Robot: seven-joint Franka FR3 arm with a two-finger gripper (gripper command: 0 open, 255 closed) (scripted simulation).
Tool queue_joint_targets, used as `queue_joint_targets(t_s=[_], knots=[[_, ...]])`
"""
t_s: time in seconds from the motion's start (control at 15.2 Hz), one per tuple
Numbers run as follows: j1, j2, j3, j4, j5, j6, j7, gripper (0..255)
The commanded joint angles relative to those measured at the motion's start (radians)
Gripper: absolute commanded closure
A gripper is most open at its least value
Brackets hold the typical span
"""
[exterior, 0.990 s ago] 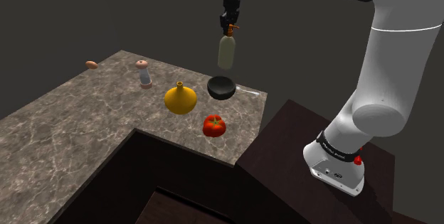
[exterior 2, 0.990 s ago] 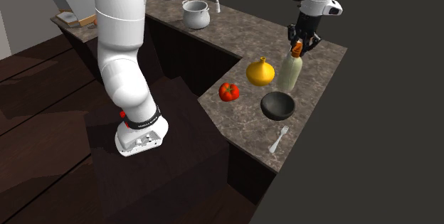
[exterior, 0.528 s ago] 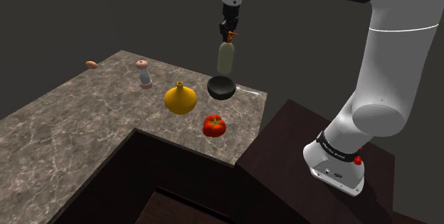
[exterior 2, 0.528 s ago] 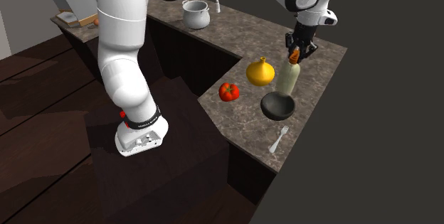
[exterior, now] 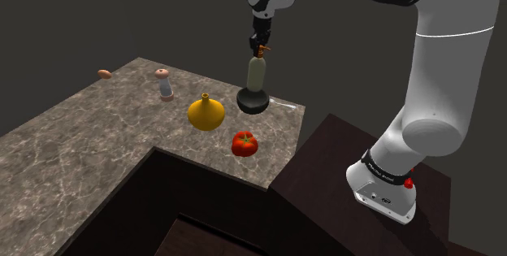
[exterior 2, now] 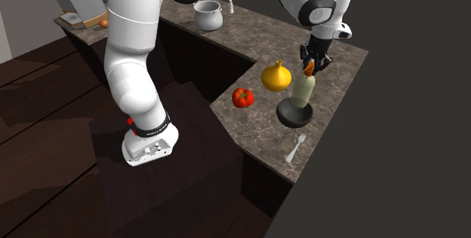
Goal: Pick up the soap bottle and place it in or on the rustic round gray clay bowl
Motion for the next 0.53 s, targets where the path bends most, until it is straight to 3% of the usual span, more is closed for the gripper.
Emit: queue_joint_targets(t_s=[0.0, 0.46], knots=[[-0.001, 0.012, 0.002, -0.007, 0.004, 0.02, -0.002, 255], [-0.006, 0.06, 0.01, -0.034, 0.019, 0.093, -0.011, 255]])
